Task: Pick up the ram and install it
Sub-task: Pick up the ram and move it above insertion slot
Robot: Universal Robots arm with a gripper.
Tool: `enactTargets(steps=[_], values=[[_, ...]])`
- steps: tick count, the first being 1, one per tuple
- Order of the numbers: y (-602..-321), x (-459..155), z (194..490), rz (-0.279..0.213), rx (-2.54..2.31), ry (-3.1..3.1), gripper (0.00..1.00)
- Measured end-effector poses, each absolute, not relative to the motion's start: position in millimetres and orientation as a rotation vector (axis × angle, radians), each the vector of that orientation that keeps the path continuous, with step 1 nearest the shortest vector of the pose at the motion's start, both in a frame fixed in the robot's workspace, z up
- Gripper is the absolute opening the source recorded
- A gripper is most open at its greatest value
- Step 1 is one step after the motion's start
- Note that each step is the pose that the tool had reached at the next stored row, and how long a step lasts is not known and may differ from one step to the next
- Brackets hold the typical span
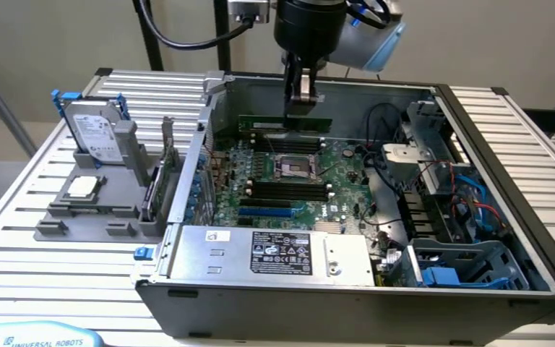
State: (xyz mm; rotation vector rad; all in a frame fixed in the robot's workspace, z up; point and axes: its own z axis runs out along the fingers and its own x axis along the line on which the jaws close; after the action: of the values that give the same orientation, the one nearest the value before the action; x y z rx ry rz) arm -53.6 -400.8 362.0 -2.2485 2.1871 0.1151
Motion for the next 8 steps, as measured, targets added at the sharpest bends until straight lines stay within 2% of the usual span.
enactTargets(steps=[8], values=[[-391.0,-42.1,353.8,0.115,-2.236,2.199,0.13]])
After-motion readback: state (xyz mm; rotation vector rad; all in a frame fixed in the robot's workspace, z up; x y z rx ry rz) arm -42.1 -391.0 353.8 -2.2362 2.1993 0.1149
